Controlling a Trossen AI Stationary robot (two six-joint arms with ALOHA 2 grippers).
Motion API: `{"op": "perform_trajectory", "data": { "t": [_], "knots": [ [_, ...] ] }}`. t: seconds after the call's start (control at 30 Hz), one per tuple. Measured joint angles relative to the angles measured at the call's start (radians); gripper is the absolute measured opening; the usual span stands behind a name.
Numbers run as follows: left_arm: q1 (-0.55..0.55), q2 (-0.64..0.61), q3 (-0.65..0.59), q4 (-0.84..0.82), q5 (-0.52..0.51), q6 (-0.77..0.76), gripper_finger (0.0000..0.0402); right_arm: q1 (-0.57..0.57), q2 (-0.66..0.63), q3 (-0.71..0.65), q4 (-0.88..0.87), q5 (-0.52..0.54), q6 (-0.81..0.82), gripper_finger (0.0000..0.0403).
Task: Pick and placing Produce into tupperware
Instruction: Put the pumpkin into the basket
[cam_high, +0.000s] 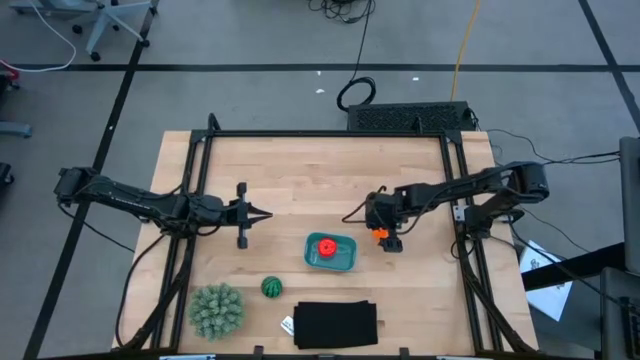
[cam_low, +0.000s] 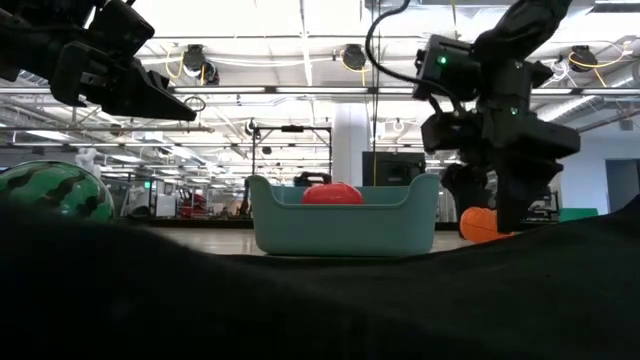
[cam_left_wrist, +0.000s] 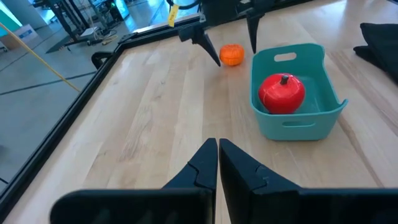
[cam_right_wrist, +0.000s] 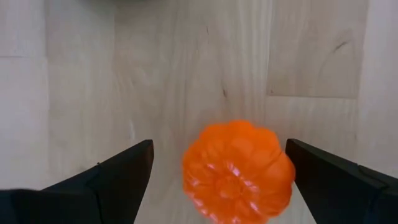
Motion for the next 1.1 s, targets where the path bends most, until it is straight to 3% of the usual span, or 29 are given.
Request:
{"op": "perform_trajectory", "data": {
  "t": [0.37,0.87,1.1],
  "knots": [
    [0.000,0.000,0.000,0.002,0.000,0.000,0.0021,0.000,0.020,0.001,-0.006,0.005,-0.027,0.0351],
    [0.000,0.000,0.000,0.001,0.000,0.000,0.0021,0.000,0.018,0.001,-0.019,0.010,-0.036,0.0255],
    [0.000,0.000,0.000,0.001,0.000,0.001,0.0021,0.000,0.017,0.002,-0.038,0.005,-0.056,0.0241]
  ]
}}
